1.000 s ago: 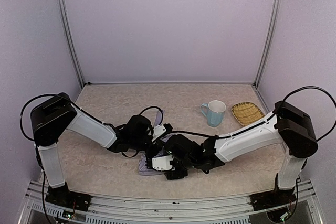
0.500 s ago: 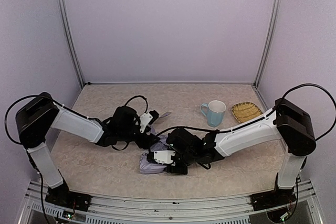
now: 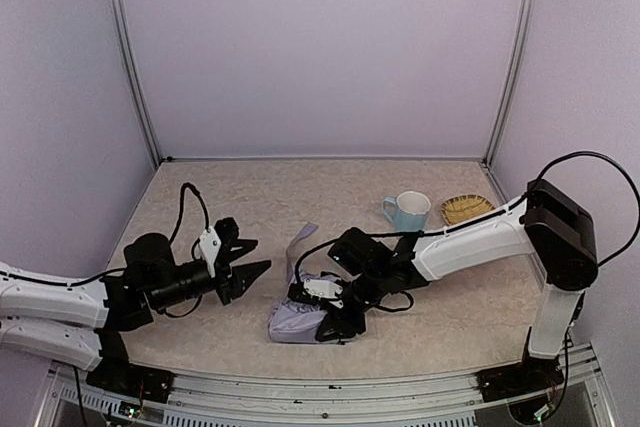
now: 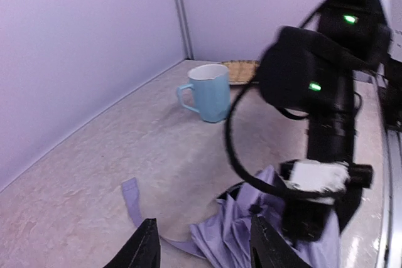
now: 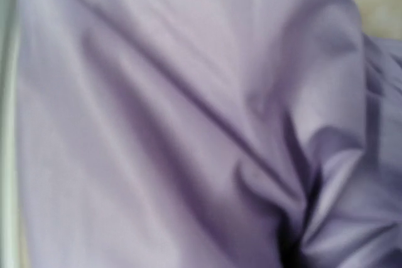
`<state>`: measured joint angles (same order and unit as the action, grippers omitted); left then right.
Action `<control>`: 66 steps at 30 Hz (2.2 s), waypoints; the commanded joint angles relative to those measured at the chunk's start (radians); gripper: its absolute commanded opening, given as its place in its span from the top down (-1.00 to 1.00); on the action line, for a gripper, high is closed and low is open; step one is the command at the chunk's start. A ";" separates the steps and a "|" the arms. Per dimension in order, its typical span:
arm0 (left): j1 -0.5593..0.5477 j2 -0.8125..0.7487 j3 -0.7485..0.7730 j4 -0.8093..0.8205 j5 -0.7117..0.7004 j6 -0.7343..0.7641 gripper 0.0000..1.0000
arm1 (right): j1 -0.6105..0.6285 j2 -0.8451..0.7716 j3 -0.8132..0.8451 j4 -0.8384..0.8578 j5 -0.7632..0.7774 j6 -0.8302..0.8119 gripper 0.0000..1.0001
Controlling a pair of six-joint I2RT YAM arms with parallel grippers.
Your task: Put away the umbrella
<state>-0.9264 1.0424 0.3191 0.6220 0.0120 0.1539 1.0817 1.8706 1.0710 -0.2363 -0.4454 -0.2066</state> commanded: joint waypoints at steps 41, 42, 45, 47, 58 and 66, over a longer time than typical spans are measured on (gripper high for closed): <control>0.049 0.727 0.339 -0.468 0.501 -0.028 0.65 | -0.169 0.042 0.013 -0.077 -0.337 0.150 -0.76; 0.056 0.746 0.350 -0.477 0.515 -0.037 0.67 | -0.171 0.013 -0.003 -0.063 -0.309 0.160 -0.82; 0.083 0.798 0.374 -0.498 0.557 -0.063 0.72 | -0.171 -0.092 -0.053 -0.023 -0.181 0.180 -0.85; 0.109 0.823 0.380 -0.497 0.592 -0.084 0.77 | -0.169 -0.172 -0.096 0.008 -0.042 0.200 -0.85; 0.158 0.930 0.464 -0.569 0.713 -0.109 0.83 | 0.118 -0.353 -0.245 0.214 0.575 -0.132 -0.90; 0.195 0.969 0.491 -0.599 0.746 -0.127 0.87 | 0.157 -0.117 -0.134 0.140 0.721 -0.302 -0.94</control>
<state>-0.7559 1.9163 0.8497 0.2558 0.8986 0.0334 1.2400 1.6794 0.8955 -0.0715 0.1425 -0.3954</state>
